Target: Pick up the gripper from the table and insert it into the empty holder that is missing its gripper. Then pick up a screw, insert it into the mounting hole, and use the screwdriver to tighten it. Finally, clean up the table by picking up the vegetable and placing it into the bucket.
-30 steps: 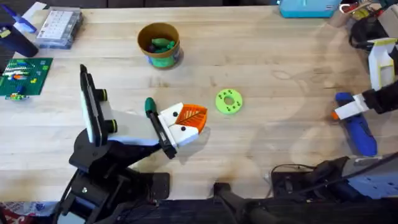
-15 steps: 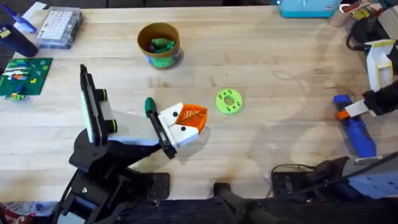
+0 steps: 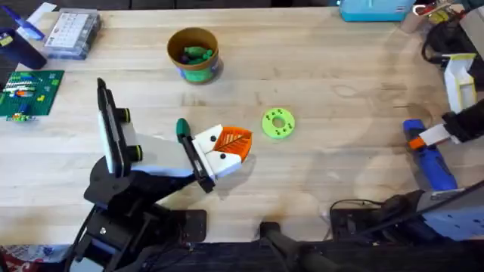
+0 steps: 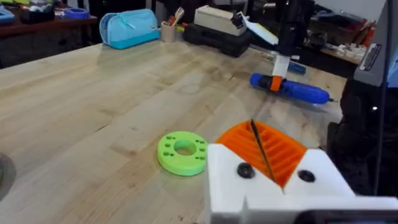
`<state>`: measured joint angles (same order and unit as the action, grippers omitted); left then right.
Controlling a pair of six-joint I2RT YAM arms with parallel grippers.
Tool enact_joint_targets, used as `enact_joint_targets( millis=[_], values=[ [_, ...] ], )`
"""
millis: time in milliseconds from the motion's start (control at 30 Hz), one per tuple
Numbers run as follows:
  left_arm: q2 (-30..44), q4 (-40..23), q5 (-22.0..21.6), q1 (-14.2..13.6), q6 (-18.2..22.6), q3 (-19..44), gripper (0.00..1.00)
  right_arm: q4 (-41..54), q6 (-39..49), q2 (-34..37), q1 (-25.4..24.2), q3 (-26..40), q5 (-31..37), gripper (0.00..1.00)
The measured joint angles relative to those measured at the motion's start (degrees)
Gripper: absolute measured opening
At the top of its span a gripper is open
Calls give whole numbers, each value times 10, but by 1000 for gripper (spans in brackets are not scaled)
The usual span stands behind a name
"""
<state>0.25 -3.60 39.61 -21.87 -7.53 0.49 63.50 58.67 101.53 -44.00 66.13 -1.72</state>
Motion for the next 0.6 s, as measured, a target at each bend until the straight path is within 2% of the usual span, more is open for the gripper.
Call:
enact_joint_targets(
  millis=[333, 600],
  values=[
    [0, 0, 0, 0, 0, 0, 19, 60, -2, 9, 41, 135, 4, 28],
    [0, 0, 0, 0, 0, 0, 19, 76, -2, 9, 104, 167, 3, 28]
  ],
)
